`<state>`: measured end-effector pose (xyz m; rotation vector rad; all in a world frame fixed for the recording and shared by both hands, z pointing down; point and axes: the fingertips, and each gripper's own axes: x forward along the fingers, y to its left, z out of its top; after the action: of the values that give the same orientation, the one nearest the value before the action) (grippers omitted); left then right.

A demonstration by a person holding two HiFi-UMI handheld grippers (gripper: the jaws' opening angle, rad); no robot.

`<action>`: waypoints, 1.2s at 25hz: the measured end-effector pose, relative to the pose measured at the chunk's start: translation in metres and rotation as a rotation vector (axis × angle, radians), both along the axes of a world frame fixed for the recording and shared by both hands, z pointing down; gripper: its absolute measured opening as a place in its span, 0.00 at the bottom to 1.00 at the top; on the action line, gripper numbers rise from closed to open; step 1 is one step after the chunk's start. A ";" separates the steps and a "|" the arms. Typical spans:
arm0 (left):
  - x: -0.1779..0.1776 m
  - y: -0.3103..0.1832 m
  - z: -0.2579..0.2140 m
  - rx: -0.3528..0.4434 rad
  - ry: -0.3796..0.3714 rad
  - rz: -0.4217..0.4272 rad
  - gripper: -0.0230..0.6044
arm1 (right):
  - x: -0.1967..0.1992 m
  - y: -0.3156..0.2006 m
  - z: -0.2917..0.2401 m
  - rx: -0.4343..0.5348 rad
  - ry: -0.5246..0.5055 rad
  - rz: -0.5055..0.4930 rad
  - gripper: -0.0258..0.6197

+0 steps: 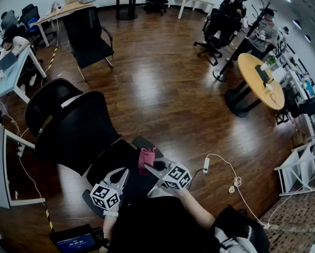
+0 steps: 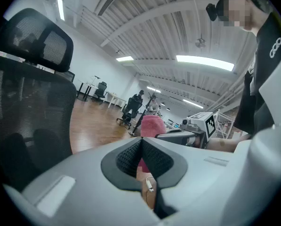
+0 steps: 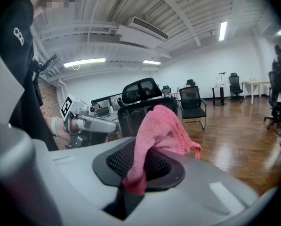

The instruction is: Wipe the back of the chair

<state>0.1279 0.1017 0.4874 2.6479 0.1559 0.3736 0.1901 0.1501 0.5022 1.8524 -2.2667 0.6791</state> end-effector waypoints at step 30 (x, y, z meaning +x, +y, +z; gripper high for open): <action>-0.122 -0.090 -0.008 0.006 -0.031 -0.569 0.01 | 0.104 -0.305 0.013 -0.089 0.316 -0.176 0.11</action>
<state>0.0058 0.0117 0.4792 2.5449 -0.5953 0.2196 0.2945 -0.1550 0.5152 1.5688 -2.1232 0.4176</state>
